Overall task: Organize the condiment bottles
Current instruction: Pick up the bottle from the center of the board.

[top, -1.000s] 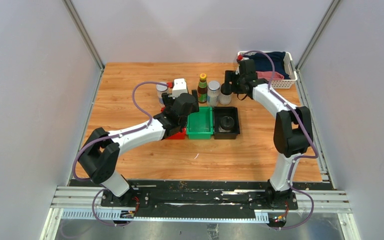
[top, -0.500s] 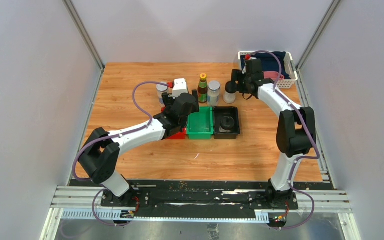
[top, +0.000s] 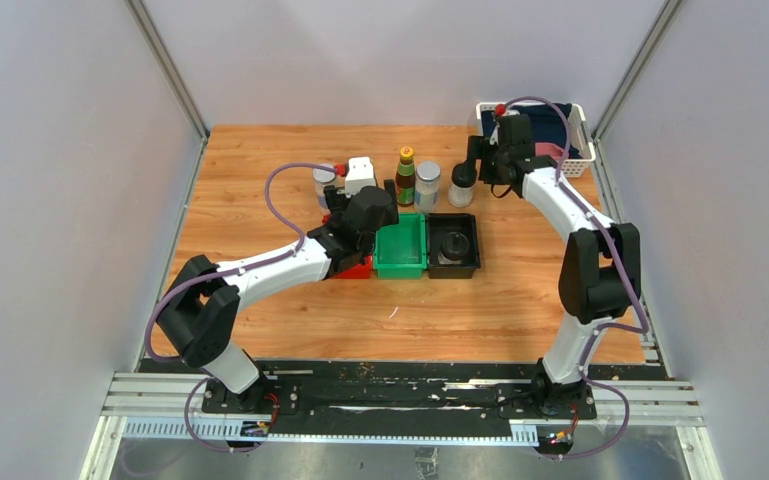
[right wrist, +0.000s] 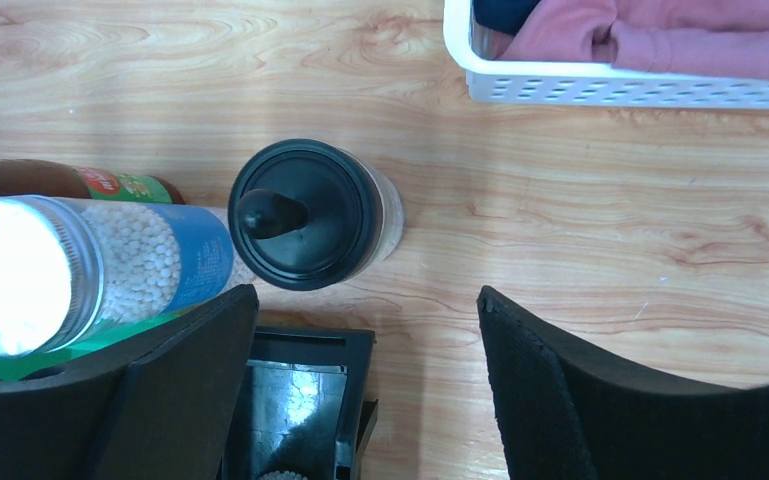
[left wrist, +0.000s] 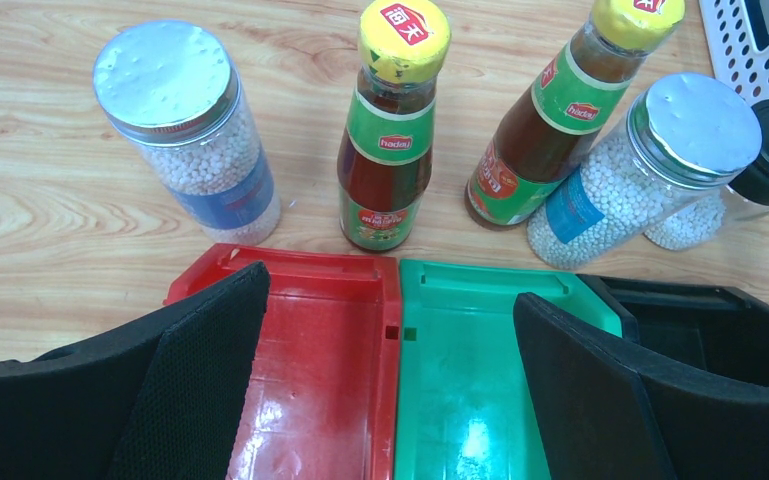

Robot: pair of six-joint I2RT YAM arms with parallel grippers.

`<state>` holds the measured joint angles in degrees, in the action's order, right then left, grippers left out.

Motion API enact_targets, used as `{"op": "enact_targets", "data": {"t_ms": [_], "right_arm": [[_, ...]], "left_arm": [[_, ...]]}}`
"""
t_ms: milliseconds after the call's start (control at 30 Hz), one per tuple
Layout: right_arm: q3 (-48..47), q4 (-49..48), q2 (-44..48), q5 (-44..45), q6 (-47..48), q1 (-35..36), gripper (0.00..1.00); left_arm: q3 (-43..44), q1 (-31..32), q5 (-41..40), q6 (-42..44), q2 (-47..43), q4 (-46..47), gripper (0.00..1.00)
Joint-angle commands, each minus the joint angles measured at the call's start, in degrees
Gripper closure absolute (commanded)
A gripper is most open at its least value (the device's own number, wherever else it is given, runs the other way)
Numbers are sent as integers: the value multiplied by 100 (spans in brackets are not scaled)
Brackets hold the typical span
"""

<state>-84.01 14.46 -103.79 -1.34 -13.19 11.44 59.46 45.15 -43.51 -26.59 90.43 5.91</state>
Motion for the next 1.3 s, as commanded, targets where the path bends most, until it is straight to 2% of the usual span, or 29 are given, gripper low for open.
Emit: {"op": "enact_targets", "data": {"t_ms": [0,667,1267], "right_arm": [[-18,143,327,-101,217,27,16],[-769,464,-340,-523,468,270,16],[-1060,473,-836,-399,1027,279,15]], "left_arm": [[63,56,-96,-101,-97,85,0],[96,126,-183,-84,-95,86,0],[221,126,-253,31,-18,85,0]]}}
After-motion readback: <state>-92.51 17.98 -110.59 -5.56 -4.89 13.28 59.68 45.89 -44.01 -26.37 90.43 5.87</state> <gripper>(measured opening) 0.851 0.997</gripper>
